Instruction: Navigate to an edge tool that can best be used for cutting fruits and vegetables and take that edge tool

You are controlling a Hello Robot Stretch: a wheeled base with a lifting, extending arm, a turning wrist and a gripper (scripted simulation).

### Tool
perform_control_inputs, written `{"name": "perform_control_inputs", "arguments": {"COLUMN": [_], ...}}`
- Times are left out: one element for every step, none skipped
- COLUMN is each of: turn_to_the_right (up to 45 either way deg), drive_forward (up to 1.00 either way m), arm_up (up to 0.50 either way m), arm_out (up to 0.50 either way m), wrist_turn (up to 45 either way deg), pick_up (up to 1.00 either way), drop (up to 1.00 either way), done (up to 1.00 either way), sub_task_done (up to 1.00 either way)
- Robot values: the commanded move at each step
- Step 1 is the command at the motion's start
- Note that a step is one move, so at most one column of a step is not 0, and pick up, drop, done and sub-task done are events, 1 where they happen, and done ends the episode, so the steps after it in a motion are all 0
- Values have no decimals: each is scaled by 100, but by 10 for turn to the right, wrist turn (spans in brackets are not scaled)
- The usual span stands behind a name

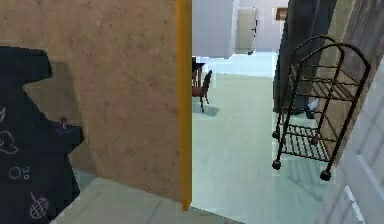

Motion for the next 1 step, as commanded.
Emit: {"name": "perform_control_inputs", "arguments": {"turn_to_the_right": [-450], "drive_forward": [0], "arm_up": [0], "arm_out": [0], "wrist_turn": [0], "pick_up": [0], "drop": [0], "done": [0], "sub_task_done": [0]}}
